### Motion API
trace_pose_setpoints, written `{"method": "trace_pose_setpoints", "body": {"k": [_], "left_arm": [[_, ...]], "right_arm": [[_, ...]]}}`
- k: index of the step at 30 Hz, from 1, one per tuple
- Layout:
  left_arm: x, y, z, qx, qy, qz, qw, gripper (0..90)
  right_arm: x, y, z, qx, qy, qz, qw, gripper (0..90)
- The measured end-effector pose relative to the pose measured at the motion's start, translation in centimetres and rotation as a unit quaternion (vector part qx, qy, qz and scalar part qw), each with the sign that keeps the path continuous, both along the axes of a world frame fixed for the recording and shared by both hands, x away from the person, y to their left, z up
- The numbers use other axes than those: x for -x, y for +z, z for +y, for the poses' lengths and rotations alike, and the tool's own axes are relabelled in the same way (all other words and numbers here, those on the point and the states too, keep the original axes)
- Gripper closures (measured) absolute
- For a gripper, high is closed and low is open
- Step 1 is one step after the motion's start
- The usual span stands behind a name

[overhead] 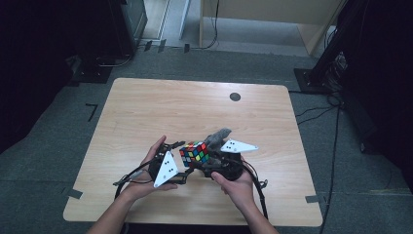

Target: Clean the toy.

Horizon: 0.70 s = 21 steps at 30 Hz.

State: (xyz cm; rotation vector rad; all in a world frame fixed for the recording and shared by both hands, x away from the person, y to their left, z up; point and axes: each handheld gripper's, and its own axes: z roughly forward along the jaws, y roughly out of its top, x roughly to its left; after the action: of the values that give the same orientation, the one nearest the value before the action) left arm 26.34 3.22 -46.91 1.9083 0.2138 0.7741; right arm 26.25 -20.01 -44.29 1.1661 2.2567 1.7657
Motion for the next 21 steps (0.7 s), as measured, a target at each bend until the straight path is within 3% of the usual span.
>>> {"method": "trace_pose_setpoints", "body": {"k": [5, 10, 13, 16, 19, 21], "left_arm": [[0.2, -0.3, -0.3, -0.017, -0.011, -0.007, 0.9998, 20.1], [0.4, -0.4, -0.5, -0.022, -0.02, -0.009, 0.9995, 29.7], [0.3, -0.3, -0.4, -0.011, -0.023, 0.007, 0.9996, 30.7], [-0.1, -0.1, 0.1, 0.002, -0.02, 0.032, 0.9993, 33.0], [-0.6, 0.1, 0.7, 0.012, -0.001, 0.052, 0.9986, 33.6], [-1.1, 0.1, 1.1, 0.017, 0.024, 0.071, 0.9971, 33.7]], "right_arm": [[-0.4, -0.2, 0.1, 0.004, 0.006, 0.033, 0.9994, 34.1], [-0.5, -0.4, 0.1, 0.008, 0.006, 0.039, 0.9992, 33.9], [-0.6, -0.4, 0.0, -0.003, 0.008, 0.04, 0.9992, 32.3], [-0.5, -0.3, -0.1, 0.004, 0.005, 0.019, 0.9998, 24.6], [-0.4, 0.0, -0.5, -0.012, 0.008, 0.005, 0.9999, 22.0], [-0.5, 0.1, -1.0, -0.028, 0.0, -0.008, 0.9996, 22.2]]}}
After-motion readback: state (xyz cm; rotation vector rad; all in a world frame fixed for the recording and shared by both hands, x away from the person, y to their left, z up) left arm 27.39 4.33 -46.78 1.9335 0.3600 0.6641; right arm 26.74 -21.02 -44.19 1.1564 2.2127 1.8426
